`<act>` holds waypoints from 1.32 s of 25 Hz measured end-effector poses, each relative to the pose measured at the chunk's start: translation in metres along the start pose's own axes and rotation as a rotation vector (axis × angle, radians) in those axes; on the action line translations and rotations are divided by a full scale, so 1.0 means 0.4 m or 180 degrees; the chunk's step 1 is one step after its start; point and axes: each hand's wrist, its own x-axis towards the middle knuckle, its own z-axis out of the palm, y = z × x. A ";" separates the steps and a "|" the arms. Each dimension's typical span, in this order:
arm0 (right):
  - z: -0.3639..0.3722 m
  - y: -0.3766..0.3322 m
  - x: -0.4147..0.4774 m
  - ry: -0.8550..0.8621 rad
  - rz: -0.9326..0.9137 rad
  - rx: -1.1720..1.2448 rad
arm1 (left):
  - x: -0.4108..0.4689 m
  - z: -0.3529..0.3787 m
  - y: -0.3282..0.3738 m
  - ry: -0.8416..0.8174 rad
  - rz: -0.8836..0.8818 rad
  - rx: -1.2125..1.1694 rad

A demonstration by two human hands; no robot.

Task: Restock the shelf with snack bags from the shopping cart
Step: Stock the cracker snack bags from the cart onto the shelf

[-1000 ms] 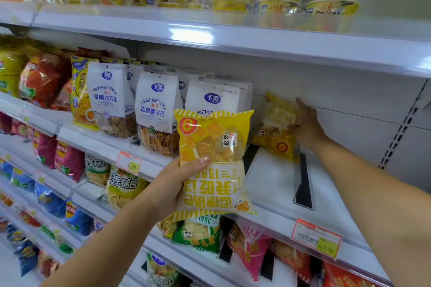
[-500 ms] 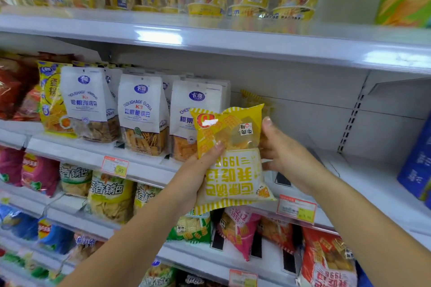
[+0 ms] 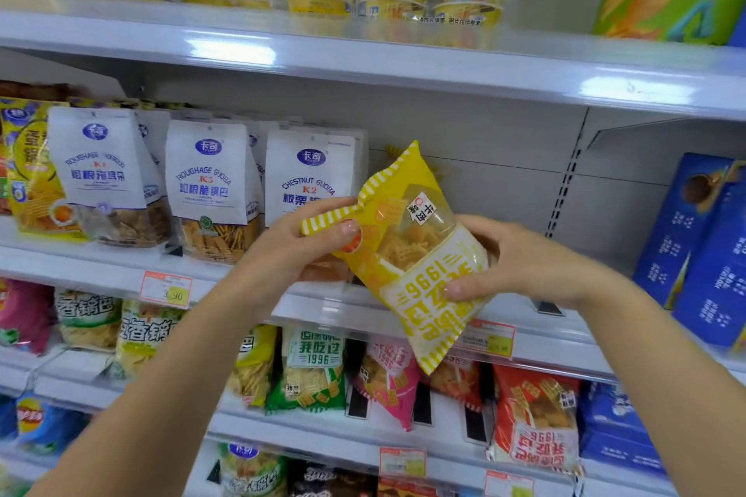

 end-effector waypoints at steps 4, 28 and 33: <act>-0.028 -0.069 0.017 -0.0287 -0.0101 -0.1182 | -0.005 0.007 0.046 -0.0724 -0.0086 0.0812; -0.191 0.064 0.474 0.0517 0.0880 -0.1946 | -0.038 0.106 -0.131 0.0775 -0.0435 0.0420; -0.074 0.105 0.465 0.1132 0.0470 -0.3152 | -0.061 0.065 -0.161 0.1162 -0.0418 0.0289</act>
